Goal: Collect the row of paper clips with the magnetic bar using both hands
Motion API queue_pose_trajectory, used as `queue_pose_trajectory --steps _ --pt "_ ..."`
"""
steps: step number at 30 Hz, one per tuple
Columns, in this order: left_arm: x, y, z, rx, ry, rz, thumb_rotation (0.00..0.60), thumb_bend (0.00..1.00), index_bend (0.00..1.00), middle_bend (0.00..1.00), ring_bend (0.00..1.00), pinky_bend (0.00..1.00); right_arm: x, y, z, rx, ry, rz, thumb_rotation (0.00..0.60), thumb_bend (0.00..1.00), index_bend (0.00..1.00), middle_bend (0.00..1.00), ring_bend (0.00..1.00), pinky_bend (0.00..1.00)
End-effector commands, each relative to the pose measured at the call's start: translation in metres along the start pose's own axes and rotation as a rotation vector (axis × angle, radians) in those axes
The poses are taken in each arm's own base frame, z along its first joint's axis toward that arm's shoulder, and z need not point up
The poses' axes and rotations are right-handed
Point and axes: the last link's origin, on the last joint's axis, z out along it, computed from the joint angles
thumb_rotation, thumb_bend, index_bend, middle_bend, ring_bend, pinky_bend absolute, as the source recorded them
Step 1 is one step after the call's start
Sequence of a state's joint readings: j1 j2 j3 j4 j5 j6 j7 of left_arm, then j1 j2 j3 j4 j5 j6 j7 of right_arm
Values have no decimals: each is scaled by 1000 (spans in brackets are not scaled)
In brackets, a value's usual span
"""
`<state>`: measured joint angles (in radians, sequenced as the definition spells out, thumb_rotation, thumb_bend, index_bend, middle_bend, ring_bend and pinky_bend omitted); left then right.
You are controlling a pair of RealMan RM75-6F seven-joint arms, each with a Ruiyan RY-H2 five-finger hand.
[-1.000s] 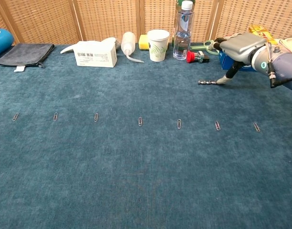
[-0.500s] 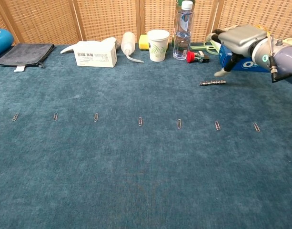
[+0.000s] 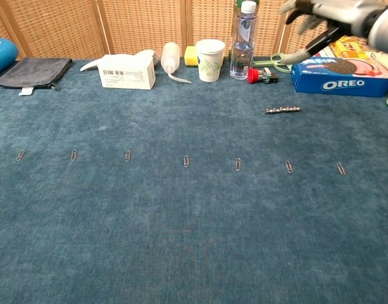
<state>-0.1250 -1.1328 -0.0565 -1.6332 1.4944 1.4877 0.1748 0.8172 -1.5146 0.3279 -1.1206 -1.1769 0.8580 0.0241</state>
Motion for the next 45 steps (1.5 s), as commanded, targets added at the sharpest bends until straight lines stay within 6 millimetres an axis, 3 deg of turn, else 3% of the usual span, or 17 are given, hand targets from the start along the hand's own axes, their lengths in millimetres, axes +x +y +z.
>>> queue_pose_trajectory --steps 1,5,8,14,20,26,35,45 --pt "0 1 0 -2 1 0 600 506 350 416 423 482 3 6 0 -5 7 -20 427 204 112 391 562 341" --pt "1 2 0 -6 4 0 600 505 351 416 424 482 7 13 2 -16 17 -50 426 205 175 563 756 552" --pt "1 2 0 -7 4 1 600 505 351 416 426 482 9 17 3 -21 26 -72 427 205 213 597 806 689" --pt "2 5 1 -11 4 1 600 506 351 416 427 482 12 28 6 -41 22 -113 426 205 268 631 883 815" --pt "2 6 2 -16 5 3 600 506 351 416 426 482 10 29 8 -34 -12 -195 427 206 398 726 928 828" --pt "3 7 2 -18 9 5 600 506 351 416 427 482 6 25 12 -27 -32 -246 436 225 519 745 934 828" --pt "4 5 2 -12 10 10 600 505 351 416 426 482 -2 18 21 -19 -46 -360 438 331 545 746 932 826" --pt "3 3 2 -10 5 10 600 506 345 416 426 482 -19 13 24 -20 -132 -432 437 378 409 718 905 798"
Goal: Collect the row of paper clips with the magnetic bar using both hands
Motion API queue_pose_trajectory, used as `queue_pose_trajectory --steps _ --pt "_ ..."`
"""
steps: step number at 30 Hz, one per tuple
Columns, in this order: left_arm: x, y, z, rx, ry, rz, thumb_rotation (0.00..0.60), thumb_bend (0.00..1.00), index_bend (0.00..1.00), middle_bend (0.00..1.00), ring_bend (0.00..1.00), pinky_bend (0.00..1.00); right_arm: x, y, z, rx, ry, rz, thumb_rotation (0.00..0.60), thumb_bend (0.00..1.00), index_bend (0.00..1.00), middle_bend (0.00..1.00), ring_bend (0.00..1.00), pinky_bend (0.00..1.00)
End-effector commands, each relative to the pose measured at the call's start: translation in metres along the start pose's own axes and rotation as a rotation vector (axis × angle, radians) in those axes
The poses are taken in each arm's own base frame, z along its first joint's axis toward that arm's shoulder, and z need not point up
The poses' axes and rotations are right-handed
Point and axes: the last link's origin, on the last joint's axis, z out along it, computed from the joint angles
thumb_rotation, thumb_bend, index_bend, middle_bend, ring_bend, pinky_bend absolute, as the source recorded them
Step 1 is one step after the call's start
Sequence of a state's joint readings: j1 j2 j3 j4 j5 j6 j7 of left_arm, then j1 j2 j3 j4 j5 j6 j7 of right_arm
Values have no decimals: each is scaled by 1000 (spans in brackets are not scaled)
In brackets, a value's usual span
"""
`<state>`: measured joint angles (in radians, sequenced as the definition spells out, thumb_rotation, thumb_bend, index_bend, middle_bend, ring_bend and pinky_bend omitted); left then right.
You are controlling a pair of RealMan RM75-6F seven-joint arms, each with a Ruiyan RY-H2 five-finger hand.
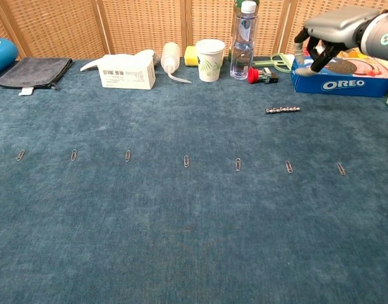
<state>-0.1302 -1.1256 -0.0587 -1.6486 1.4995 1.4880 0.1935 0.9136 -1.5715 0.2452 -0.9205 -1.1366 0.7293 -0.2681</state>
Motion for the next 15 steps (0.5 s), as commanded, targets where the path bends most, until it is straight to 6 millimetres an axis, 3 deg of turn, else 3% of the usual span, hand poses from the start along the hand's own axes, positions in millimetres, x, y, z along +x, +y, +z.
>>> queue_pose_trajectory --steps 1,8,15 --pt "0 0 0 1 -1 -2 600 506 345 416 426 482 -3 -3 0 9 -25 -12 436 379 397 715 902 794" --pt "-2 0 0 0 -3 -5 600 506 345 416 427 482 -6 -5 -1 19 -55 -55 436 453 465 709 897 785" --pt "-2 0 1 -2 -2 -4 600 506 344 416 426 482 -6 -8 0 22 -63 -76 435 459 473 709 895 783"
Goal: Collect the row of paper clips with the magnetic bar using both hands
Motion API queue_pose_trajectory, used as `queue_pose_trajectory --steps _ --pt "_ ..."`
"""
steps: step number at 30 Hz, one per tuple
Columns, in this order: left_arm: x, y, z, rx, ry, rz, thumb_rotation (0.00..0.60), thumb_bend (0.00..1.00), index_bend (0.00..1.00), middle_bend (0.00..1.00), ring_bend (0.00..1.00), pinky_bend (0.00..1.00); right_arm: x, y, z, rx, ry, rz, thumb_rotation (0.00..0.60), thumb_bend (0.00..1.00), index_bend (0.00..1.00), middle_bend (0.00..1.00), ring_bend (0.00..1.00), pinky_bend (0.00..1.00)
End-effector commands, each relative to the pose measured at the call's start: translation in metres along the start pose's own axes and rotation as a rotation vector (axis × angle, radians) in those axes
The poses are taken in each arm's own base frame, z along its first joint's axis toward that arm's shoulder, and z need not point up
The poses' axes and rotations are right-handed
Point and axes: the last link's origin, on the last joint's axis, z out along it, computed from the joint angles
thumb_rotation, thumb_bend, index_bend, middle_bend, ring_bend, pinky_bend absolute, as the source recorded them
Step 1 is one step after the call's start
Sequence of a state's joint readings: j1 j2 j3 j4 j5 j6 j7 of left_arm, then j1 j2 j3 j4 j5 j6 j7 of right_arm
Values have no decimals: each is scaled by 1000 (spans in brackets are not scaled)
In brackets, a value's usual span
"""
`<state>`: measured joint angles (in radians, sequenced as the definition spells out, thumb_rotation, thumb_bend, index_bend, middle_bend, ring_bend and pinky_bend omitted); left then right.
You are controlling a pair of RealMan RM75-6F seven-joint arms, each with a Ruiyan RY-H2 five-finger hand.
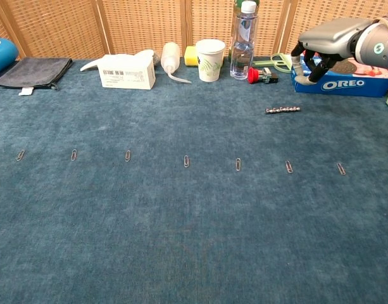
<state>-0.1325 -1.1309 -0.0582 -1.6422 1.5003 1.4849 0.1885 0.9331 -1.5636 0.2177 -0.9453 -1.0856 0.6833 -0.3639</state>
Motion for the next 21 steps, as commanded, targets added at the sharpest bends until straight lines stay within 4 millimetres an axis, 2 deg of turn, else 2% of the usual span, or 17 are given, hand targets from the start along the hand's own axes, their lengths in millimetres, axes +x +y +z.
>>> queue_pose_trajectory --steps 1,21 --pt "0 0 0 2 1 0 600 506 343 416 426 482 0 -1 0 3 -3 -6 435 459 469 709 893 782" --pt "0 -1 -1 4 -5 1 600 506 334 416 427 482 -22 -14 5 14 -37 -81 435 460 435 709 890 780"
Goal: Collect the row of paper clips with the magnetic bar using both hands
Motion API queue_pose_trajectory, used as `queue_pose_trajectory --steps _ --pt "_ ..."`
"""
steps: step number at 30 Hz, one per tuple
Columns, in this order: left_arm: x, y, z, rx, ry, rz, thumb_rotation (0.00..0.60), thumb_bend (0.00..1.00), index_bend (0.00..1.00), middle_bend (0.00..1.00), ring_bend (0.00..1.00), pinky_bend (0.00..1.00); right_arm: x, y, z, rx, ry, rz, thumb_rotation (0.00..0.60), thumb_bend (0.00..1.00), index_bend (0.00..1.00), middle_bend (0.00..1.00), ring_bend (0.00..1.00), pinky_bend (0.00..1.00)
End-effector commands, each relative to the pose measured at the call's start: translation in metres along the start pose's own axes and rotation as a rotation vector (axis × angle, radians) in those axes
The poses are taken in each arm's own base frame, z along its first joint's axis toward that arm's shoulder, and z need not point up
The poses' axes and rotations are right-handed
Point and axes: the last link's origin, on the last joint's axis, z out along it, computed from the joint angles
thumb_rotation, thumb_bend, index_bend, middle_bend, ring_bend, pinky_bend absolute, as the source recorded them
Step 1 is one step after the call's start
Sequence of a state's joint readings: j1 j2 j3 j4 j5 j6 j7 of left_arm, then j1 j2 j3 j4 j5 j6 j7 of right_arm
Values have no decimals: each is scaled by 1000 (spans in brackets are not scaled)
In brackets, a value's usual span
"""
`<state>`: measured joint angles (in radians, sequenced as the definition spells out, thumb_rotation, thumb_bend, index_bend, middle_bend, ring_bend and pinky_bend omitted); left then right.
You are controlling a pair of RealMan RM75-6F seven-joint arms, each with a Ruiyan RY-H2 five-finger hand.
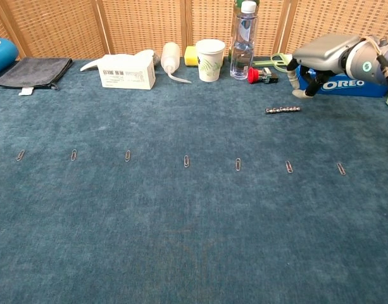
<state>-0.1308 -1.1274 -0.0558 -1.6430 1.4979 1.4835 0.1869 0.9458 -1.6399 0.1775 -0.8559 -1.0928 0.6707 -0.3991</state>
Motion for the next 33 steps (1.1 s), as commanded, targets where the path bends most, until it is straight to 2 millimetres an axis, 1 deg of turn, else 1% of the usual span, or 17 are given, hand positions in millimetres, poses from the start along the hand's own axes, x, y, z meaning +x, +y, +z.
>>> queue_pose_trajectory --steps 1,16,20,24,29,33 --pt "0 0 0 2 0 0 600 506 334 416 427 482 -2 -2 1 2 -4 -9 435 461 434 709 890 780" --pt "1 -1 1 2 1 -1 600 505 323 416 426 482 -4 -5 3 7 0 -53 447 494 420 693 874 776" --pt "0 -1 1 2 1 -2 600 505 322 416 427 482 -4 -6 3 9 3 -75 483 520 413 693 869 774" --pt "1 -2 0 3 0 -3 600 505 320 416 426 482 -4 -7 3 8 3 -77 503 527 411 693 867 774" --pt "0 -2 0 4 0 -5 600 506 313 416 426 482 -7 -10 2 10 -10 -83 503 526 394 688 860 772" --pt "0 -2 0 4 -2 -6 600 505 313 416 426 482 -9 -10 2 6 -25 -74 503 527 407 688 860 772"
